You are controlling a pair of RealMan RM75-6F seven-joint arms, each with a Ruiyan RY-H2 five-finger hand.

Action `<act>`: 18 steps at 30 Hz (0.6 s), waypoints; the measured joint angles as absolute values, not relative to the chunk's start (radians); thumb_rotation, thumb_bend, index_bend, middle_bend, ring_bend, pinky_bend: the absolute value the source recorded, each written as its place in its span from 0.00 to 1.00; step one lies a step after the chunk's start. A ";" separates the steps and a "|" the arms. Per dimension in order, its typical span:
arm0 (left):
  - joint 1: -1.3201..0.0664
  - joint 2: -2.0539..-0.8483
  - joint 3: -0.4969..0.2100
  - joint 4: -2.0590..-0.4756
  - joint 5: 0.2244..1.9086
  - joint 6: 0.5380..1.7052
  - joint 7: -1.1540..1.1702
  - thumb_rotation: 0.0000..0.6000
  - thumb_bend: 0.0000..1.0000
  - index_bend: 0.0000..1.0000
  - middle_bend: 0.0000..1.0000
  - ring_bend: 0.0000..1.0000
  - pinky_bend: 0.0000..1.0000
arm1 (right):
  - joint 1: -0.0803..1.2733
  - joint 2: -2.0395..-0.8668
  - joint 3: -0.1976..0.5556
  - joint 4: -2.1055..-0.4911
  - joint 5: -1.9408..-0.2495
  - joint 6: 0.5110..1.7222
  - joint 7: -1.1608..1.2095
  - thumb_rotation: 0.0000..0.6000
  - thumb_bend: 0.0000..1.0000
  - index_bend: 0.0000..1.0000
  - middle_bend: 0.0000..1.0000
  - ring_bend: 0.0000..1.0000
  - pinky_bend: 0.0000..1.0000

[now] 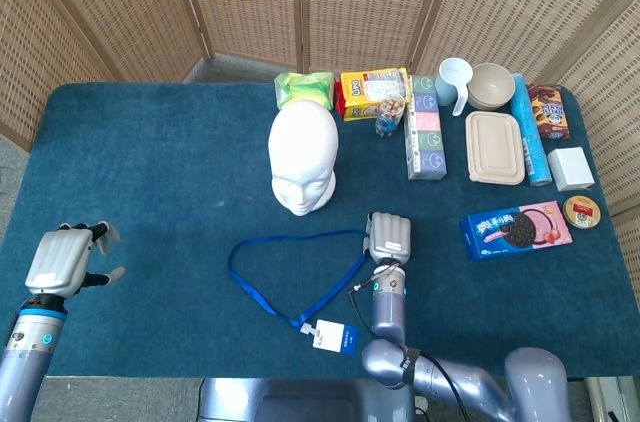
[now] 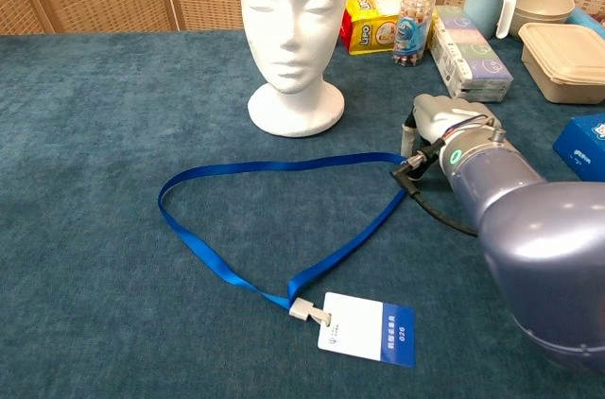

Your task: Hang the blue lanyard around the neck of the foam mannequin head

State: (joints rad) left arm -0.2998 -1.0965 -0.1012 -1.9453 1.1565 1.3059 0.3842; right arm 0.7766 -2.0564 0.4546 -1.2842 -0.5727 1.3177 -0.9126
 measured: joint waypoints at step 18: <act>-0.304 -1.096 -0.093 -1.942 1.143 1.297 0.389 0.97 0.13 0.43 0.56 0.47 0.38 | 0.783 -2.061 0.452 -1.277 -0.576 1.320 -0.904 1.00 0.51 0.59 0.93 1.00 1.00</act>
